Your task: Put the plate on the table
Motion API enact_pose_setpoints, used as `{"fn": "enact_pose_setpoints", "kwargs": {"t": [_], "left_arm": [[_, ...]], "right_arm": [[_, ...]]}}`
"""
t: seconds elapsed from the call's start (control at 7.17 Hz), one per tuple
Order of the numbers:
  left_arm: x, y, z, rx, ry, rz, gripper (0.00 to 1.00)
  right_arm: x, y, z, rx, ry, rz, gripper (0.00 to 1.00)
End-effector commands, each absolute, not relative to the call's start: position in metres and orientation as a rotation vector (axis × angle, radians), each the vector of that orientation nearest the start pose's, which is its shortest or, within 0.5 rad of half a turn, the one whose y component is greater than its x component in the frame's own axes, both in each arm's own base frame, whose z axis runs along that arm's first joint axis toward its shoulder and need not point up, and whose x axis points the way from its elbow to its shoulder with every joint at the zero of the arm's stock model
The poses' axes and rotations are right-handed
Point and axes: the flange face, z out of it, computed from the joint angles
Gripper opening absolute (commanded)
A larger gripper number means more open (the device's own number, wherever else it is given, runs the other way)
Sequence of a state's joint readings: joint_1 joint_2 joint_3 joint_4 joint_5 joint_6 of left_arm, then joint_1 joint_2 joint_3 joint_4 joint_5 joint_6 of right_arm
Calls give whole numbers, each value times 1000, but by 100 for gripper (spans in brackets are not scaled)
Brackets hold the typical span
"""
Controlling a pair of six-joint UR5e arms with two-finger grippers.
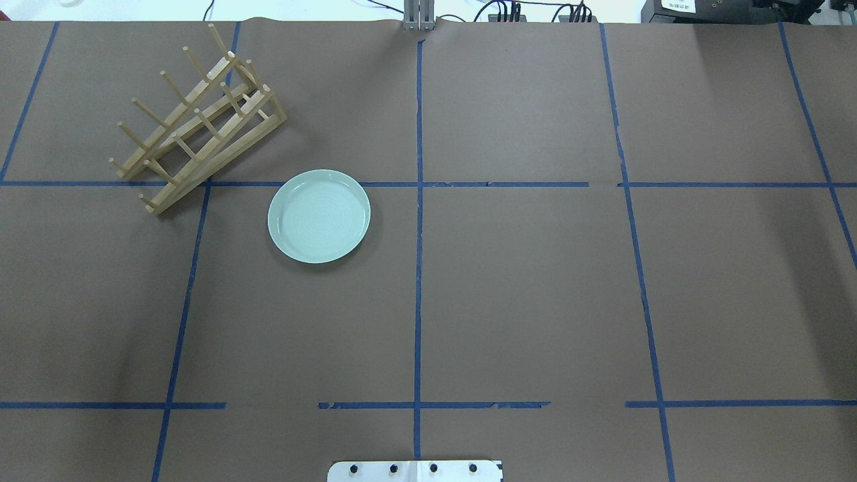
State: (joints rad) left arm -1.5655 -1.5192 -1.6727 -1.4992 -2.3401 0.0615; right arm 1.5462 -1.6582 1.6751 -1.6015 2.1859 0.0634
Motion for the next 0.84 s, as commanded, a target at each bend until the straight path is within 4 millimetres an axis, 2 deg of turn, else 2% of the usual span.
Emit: {"fn": "enact_pose_setpoints", "kwargs": {"t": [0.0, 0.7], "left_arm": [[-67, -467, 643, -8, 767, 27, 100], [-66, -469, 641, -14, 766, -1, 100]], "right_arm": [[65, -455, 662, -40, -614, 41, 100], [65, -455, 662, -40, -614, 41, 100]]}}
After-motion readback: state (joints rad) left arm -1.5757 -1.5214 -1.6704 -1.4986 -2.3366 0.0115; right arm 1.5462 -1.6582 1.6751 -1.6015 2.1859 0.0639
